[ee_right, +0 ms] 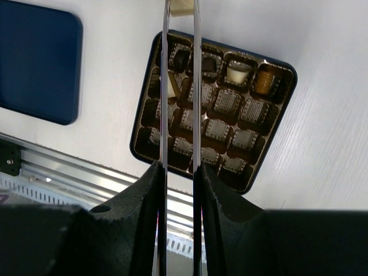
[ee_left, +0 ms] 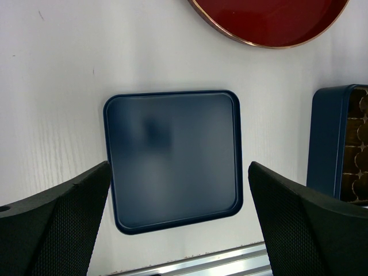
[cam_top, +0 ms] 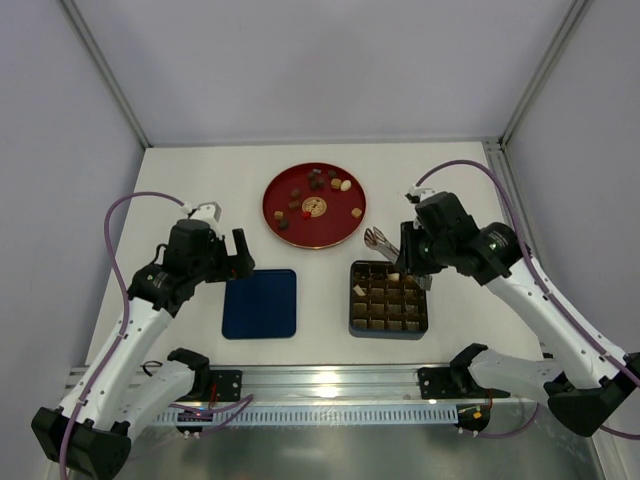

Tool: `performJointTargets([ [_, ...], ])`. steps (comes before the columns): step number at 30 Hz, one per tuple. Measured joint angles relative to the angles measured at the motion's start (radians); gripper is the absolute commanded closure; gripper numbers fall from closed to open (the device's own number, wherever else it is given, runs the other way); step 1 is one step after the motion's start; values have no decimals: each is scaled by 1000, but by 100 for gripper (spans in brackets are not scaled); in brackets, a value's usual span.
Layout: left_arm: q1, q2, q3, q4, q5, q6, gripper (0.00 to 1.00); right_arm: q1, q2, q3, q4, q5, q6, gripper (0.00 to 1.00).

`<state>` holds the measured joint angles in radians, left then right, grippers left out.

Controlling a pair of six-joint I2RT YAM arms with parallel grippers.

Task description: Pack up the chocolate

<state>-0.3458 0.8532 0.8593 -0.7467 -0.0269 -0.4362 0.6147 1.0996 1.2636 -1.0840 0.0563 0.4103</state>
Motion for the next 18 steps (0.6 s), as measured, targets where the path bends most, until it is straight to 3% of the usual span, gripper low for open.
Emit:
performJointTargets([
  [18, 0, 0, 0, 0, 0, 0, 0, 78, -185, -152, -80, -6, 100, 69],
])
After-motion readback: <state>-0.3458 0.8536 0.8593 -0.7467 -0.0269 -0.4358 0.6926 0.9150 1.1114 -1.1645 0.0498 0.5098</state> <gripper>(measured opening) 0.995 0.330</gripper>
